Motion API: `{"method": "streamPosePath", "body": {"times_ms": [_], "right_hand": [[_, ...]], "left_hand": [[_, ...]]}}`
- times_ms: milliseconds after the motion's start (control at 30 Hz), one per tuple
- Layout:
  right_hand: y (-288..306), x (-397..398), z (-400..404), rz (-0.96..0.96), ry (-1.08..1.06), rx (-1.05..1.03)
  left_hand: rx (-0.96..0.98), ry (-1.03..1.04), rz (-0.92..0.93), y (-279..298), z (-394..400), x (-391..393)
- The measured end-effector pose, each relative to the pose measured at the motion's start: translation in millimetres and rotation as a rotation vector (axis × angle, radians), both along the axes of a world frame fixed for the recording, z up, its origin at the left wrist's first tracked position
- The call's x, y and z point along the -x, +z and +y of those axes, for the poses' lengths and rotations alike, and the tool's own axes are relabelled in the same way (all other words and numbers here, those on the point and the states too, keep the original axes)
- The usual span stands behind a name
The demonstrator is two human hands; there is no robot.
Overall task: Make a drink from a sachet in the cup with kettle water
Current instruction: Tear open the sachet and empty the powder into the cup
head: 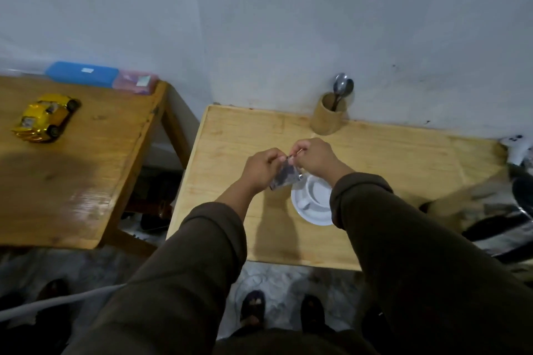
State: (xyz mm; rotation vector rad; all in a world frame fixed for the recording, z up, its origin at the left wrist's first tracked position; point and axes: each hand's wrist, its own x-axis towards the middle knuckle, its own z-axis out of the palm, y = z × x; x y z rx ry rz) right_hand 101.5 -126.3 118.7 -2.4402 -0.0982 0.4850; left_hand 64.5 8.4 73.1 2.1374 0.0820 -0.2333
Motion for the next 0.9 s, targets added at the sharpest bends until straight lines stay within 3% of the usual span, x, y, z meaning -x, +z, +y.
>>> {"method": "streamPosePath", "body": {"times_ms": [167, 400, 767, 900], "right_hand": [[21.5, 5.3, -25.9, -0.094, -0.049, -0.098], [24.6, 8.9, -62.9, -0.156, -0.040, -0.091], [18.7, 2.0, -84.3, -0.365, 0.139, -0.061], [19.3, 2.2, -92.3, -0.299, 0.141, -0.121]], "left_hand": [[0.143, 0.049, -0.001, 23.2, -25.9, -5.7], [0.023, 0.048, 0.003, 37.7, -67.5, -3.1], [0.264, 0.260, 0.204, 36.0, -101.3, -14.2], [0.278, 0.296, 0.222, 34.0, -104.2, -16.7]]}}
